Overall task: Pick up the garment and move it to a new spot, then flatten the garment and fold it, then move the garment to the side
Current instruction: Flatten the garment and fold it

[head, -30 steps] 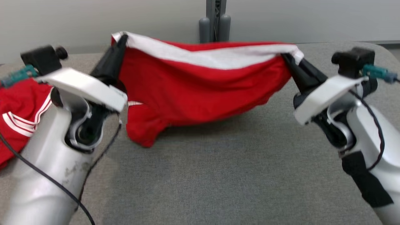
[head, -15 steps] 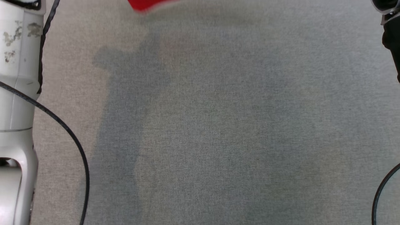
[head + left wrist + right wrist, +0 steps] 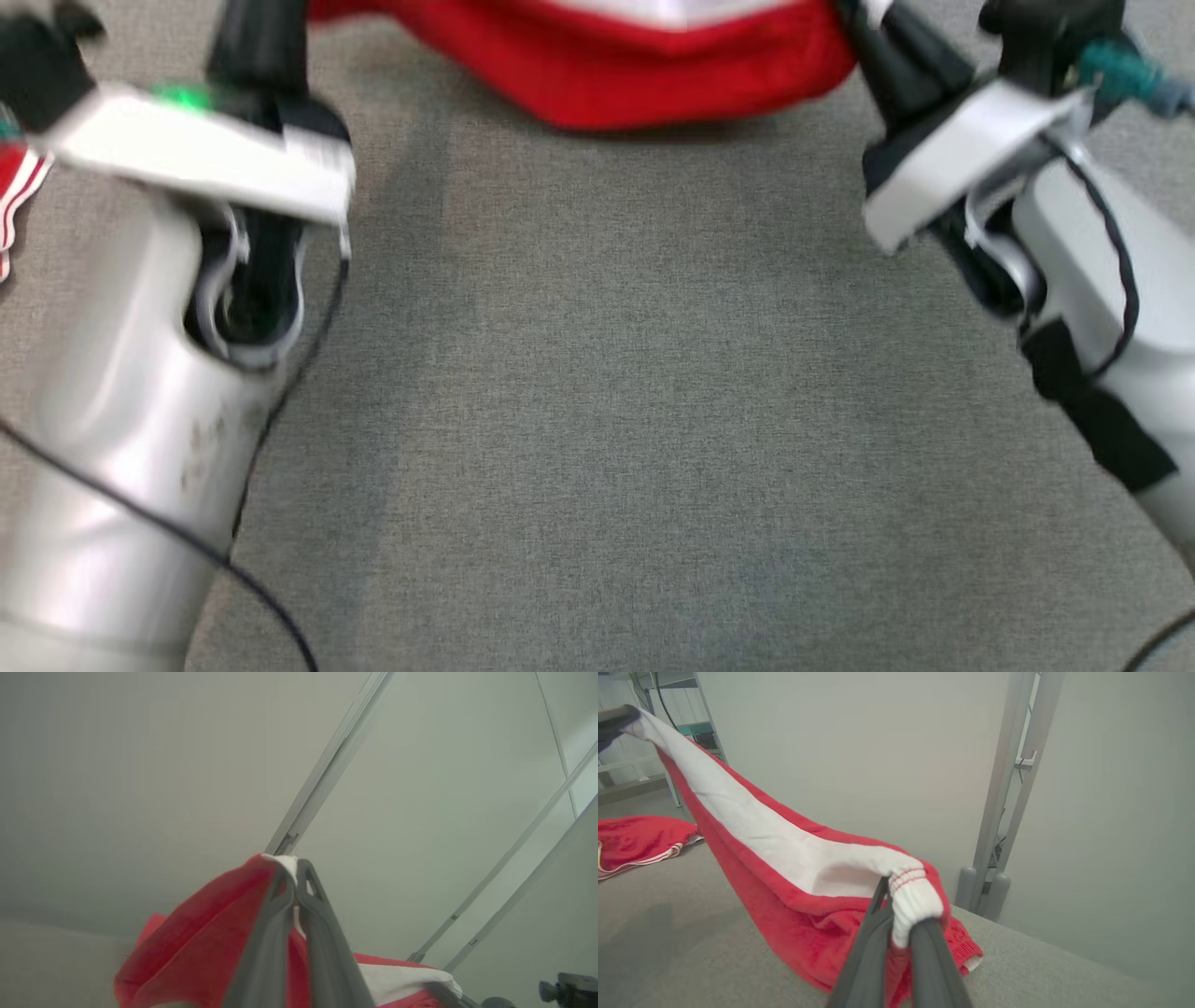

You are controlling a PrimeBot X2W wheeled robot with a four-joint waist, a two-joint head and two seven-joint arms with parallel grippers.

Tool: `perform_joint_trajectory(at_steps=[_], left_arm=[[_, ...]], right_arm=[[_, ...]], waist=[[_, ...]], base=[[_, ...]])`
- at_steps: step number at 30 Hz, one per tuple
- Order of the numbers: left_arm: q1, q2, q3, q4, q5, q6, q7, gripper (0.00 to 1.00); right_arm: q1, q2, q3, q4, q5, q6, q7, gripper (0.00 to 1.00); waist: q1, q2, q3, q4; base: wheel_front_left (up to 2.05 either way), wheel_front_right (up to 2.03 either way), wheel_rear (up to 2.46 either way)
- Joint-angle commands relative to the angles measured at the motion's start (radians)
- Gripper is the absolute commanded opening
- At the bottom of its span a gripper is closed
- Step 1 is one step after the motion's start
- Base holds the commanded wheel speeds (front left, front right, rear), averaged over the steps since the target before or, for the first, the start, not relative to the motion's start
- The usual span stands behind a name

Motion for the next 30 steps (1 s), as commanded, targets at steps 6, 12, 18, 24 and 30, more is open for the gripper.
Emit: perform_joint_trajectory(at_steps=[6,12,18,24,30], left_arm=[[0.295,0.082,-0.003,-0.194,0.005,0.005,-0.020,0.00],[0.569,0.107,0.015,-0.336,0.035,0.046,-0.030,0.00],[0.769,0.085,0.023,-0.401,0.052,0.057,-0.033,0.00],[0.958,0.040,0.066,-0.456,0.094,0.055,-0.034,0.00],[1.083,0.012,0.150,-0.529,0.130,0.052,-0.035,0.00]], right_arm=[[0.212,-0.092,0.032,-0.198,0.062,0.000,-0.004,0.00],[0.438,-0.149,-0.024,-0.346,0.040,0.000,-0.004,0.00],[0.643,-0.154,-0.119,-0.428,-0.014,0.000,-0.004,0.00],[0.865,-0.136,-0.205,-0.511,-0.049,0.000,-0.004,0.00],[1.043,-0.136,-0.267,-0.608,-0.071,0.000,-0.004,0.00]], waist=[[0.0000,0.0000,-0.044,-0.007],[0.0000,0.0000,-0.104,-0.001],[0.0000,0.0000,-0.175,0.007],[0.0000,0.0000,-0.258,0.001],[0.0000,0.0000,-0.308,-0.022]], base=[[0.00,0.00,0.00],[0.00,0.00,0.00],[0.00,0.00,0.00],[0.00,0.00,0.00],[0.00,0.00,0.00]])
